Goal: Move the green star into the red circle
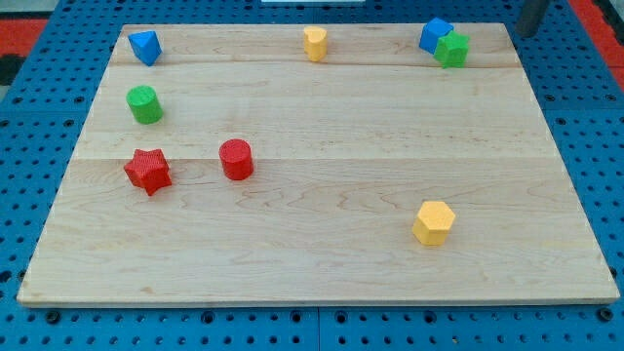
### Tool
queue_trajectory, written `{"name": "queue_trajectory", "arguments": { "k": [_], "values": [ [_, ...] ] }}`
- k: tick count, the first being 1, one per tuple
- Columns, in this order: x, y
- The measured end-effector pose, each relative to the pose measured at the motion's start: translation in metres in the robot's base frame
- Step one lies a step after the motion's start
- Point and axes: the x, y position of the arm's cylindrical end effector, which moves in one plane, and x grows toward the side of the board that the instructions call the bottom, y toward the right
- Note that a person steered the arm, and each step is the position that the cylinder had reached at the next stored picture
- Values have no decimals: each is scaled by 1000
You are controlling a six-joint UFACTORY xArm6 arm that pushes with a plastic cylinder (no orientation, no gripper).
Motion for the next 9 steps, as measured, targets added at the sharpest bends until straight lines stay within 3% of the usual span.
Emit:
{"name": "queue_trajectory", "arguments": {
  "k": [5,6,8,9],
  "values": [
    [13,-104],
    [53,-135],
    [98,-128],
    [133,-199]
  ]
}}
